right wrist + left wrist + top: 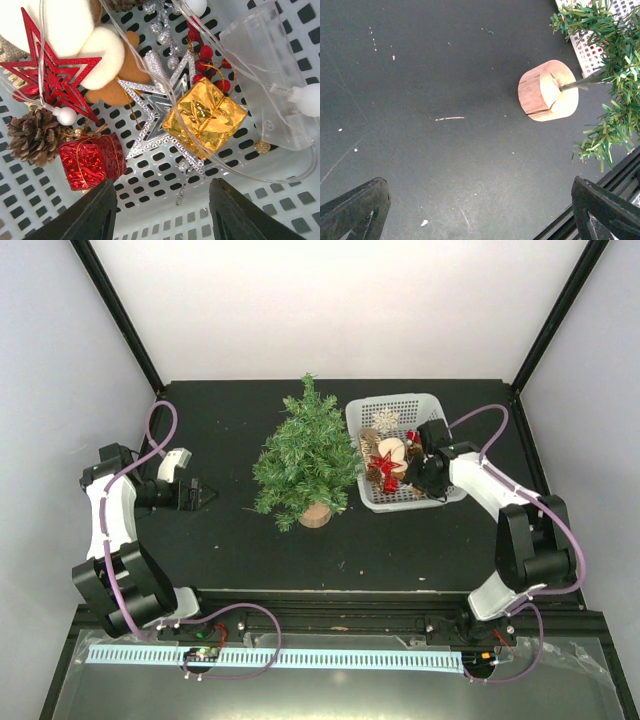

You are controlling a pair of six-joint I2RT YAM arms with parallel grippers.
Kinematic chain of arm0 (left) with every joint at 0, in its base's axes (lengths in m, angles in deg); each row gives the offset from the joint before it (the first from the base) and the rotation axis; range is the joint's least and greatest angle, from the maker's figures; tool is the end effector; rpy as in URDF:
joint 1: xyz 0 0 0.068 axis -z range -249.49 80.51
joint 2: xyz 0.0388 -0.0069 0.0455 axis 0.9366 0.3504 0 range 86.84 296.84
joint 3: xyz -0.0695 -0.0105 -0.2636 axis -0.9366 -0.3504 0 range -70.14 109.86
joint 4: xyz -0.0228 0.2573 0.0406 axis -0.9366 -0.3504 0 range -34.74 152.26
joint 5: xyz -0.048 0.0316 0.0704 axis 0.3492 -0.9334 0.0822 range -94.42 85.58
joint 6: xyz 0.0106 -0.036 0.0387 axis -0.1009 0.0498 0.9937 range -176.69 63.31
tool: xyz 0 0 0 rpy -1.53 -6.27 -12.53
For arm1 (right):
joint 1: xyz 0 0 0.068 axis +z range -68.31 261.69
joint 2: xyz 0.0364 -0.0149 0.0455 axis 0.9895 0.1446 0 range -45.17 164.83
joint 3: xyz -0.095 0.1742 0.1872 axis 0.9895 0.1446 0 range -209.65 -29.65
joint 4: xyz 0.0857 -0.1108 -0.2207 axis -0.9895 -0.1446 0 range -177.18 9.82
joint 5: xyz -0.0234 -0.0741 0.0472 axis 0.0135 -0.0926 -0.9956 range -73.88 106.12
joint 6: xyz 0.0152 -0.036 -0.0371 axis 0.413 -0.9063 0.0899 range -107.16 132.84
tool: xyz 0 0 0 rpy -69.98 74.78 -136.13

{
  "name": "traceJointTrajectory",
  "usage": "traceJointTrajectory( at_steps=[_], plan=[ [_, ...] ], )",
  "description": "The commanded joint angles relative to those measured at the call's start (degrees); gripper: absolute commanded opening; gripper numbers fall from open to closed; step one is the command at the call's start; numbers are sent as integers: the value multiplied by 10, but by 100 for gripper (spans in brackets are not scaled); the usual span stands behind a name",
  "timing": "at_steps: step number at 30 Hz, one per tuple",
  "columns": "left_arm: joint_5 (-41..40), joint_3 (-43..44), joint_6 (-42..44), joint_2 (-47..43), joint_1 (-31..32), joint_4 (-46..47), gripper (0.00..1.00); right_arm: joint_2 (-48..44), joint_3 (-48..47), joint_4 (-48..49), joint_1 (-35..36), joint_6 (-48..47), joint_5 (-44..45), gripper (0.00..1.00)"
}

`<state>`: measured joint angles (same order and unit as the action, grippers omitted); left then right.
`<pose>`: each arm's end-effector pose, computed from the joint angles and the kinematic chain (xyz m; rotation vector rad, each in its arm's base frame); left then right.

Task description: Decorate the small christmas tree

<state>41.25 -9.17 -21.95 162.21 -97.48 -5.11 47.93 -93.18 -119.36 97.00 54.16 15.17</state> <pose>0.2059 0.0807 0.2682 0.2221 2.4840 -0.8029 0.3053 0.0841 0.2062 0.6279 2.7391 0.2706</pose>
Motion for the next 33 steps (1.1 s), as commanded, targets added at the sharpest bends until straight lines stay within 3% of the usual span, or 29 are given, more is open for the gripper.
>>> traceJointTrajectory(
  at_steps=[1,5,11,17,23,28,33],
  plan=[
    [14,0,-2,4,4,10,99,-42,46,-27,-3,10,24,53],
    [14,-1,-4,2,4,11,99,-73,82,-49,-5,9,29,53],
    [17,-12,2,-12,4,20,99,-207,174,-64,14,26,-25,53],
    [36,-10,2,-9,4,19,99,-255,206,-87,143,60,-38,55],
    [33,-4,7,-16,4,9,99,-256,287,-42,265,133,-54,55],
    [19,6,8,-53,4,5,99,-286,303,-45,330,170,-45,55],
    [8,27,3,-56,5,-12,99,-333,264,-103,347,162,6,55]
  ],
)
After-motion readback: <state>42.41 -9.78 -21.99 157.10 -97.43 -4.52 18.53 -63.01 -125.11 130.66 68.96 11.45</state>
